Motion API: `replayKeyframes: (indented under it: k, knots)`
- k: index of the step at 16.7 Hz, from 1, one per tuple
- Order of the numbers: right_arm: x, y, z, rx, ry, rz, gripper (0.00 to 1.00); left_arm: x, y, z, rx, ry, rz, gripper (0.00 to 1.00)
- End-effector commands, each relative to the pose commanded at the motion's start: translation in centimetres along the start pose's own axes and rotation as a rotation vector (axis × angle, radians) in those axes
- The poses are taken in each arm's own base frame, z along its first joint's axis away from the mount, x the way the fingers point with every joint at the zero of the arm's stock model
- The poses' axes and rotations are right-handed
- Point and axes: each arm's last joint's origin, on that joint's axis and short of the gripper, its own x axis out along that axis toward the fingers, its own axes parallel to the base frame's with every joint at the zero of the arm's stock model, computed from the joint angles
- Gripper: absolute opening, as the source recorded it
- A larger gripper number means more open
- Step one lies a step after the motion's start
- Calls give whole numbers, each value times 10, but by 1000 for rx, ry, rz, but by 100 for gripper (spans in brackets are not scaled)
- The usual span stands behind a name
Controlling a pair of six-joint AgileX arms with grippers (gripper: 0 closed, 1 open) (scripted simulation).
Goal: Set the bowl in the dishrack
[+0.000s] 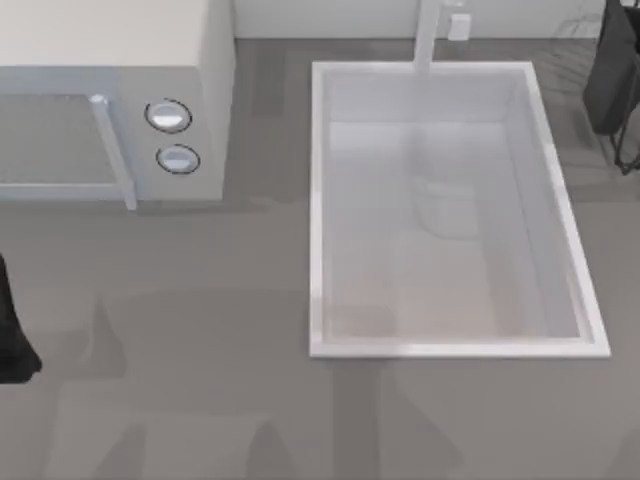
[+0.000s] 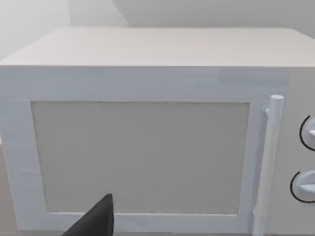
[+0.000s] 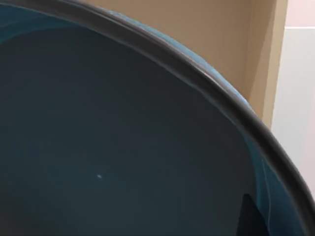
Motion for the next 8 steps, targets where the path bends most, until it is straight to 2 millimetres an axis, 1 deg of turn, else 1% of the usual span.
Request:
replayKeyframes:
  k: [2, 4, 6, 8]
  knots:
    - [27, -11, -14, 3, 6, -5, 0, 0, 0, 0, 0, 0, 0, 100]
    - [61, -21, -37, 2, 7, -7, 0, 0, 0, 0, 0, 0, 0, 100]
    - [96, -25, -66, -4, 1, -7, 0, 0, 0, 0, 0, 0, 0, 100]
    - [127, -23, -99, -11, -11, -4, 0, 0, 0, 0, 0, 0, 0, 100]
